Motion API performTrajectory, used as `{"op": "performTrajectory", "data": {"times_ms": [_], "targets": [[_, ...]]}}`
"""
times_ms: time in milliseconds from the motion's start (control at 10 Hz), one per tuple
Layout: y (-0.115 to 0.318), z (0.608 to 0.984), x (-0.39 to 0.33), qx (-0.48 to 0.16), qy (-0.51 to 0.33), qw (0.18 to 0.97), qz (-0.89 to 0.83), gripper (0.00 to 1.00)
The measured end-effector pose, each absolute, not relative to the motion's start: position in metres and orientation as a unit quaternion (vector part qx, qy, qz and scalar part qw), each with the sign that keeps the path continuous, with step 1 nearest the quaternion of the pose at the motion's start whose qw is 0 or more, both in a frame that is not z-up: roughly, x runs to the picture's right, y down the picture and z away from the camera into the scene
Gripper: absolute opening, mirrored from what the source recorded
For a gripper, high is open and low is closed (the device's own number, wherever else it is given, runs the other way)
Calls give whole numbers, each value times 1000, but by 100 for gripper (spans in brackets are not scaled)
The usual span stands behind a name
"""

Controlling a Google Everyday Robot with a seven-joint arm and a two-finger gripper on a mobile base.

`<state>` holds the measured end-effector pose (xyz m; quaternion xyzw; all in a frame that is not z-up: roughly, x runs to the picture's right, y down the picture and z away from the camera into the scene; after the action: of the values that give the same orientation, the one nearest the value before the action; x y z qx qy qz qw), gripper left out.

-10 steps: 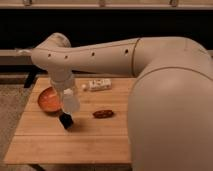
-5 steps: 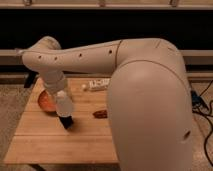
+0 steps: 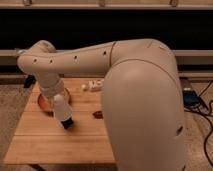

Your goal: Place the ceramic cup over the eraser

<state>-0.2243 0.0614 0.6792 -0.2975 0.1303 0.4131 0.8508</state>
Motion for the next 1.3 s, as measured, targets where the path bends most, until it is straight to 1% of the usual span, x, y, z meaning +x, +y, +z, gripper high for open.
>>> {"op": "performTrajectory", "data": {"times_ms": [500, 600, 800, 1000, 1100, 1300], "targets": [[80, 703, -213, -295, 133, 851, 414, 8], [84, 709, -209, -295, 135, 849, 416, 10], [90, 716, -206, -298, 137, 847, 420, 26], [95, 724, -203, -303, 137, 842, 424, 48], [98, 727, -203, -306, 138, 840, 426, 56], [102, 733, -201, -312, 140, 837, 428, 76]]}}
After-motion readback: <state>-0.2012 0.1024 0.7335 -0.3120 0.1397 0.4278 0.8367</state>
